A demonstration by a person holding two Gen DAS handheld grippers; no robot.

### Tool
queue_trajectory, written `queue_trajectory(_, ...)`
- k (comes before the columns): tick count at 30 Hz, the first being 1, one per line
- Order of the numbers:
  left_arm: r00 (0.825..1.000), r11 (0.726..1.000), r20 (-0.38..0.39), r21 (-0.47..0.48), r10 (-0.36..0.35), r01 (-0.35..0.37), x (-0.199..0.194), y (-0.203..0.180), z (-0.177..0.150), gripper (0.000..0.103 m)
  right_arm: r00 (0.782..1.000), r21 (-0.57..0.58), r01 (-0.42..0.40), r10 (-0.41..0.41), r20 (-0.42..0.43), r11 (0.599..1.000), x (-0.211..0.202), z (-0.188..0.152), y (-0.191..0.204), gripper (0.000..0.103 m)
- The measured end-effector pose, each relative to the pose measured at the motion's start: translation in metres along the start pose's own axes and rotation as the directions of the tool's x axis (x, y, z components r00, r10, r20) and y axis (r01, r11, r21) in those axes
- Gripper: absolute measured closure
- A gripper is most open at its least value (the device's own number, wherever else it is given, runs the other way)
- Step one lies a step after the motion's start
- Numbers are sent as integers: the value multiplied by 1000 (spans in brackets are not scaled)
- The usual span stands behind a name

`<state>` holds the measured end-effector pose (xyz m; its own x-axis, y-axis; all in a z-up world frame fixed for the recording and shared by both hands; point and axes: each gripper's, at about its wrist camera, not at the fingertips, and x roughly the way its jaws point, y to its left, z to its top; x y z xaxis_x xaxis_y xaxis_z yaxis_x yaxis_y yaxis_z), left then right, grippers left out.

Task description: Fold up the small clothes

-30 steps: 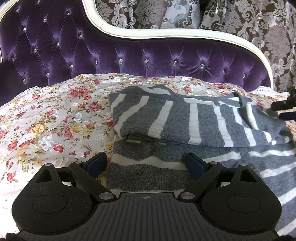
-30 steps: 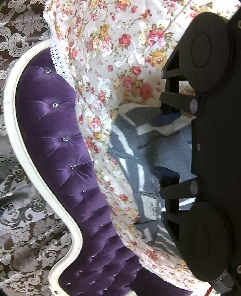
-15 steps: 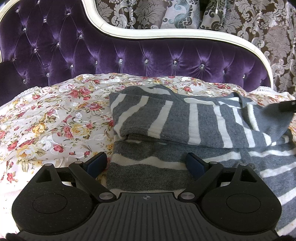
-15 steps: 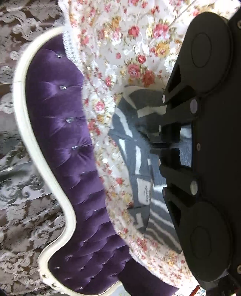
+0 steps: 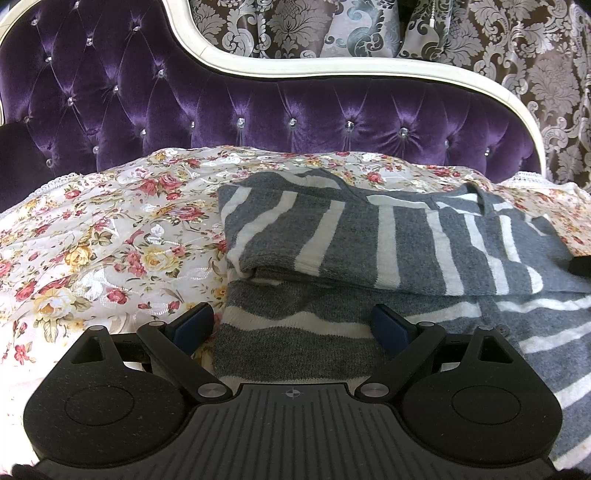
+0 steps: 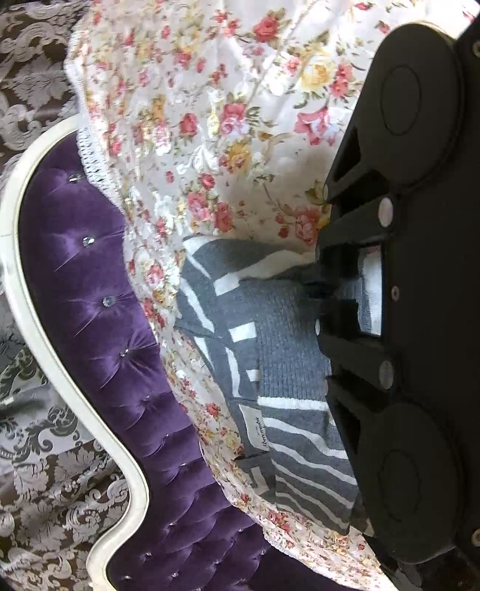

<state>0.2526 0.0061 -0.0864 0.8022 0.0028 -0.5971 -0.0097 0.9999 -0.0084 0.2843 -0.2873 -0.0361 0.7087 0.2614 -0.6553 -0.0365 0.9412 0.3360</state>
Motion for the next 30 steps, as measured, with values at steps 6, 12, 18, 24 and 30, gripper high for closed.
queue_trajectory(6, 1000, 1000, -8, 9, 4, -4, 1, -1, 1, 10, 995, -46, -34, 38, 90, 998, -19, 10, 12, 5)
queue_trajectory(12, 993, 998, -112, 32, -41, 45, 3, 5, 16, 10, 986, -54, -59, 66, 151, 997, -30, 15, 11, 1)
queue_trajectory(18, 966, 992, -233, 18, -115, 123, -26, 21, 16, 10, 963, -56, -156, 164, 216, 986, -49, 9, 12, 0)
queue_trajectory(24, 943, 984, -285, -4, -172, 178, -76, 34, -20, 10, 952, -70, -151, 164, 258, 986, -84, -12, 30, 0)
queue_trajectory(30, 935, 977, -284, -25, -211, 212, -119, 44, -53, 10, 959, -38, -219, 222, 175, 975, -119, -69, 26, 2)
